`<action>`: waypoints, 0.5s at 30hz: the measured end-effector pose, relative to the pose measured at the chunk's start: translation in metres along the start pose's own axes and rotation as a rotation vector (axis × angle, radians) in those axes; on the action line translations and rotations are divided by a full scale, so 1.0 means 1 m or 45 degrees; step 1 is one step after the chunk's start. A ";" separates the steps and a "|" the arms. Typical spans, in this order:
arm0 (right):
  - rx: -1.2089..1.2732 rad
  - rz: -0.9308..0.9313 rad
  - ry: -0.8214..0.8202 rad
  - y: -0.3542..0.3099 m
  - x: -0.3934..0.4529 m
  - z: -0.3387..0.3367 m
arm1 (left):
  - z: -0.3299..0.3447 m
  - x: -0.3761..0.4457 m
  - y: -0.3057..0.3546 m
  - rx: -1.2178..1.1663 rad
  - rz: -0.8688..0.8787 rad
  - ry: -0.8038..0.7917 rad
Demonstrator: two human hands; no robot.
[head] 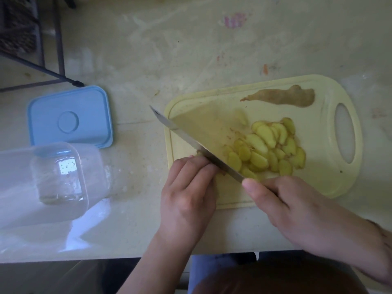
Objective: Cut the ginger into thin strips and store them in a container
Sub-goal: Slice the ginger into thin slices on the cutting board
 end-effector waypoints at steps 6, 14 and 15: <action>0.009 0.002 0.052 0.001 -0.013 -0.008 | -0.002 -0.001 0.003 0.111 0.043 0.015; -0.033 0.030 0.011 -0.001 -0.028 -0.005 | -0.007 0.000 0.000 0.056 0.013 0.021; -0.037 0.039 0.007 -0.001 -0.028 -0.006 | -0.007 0.000 0.000 0.058 0.012 0.011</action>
Point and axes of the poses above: each hand's wrist, its own x-axis towards the middle knuckle, its own z-axis out of the palm, y = z × x, the point moved 6 cm from there along x, towards the middle knuckle
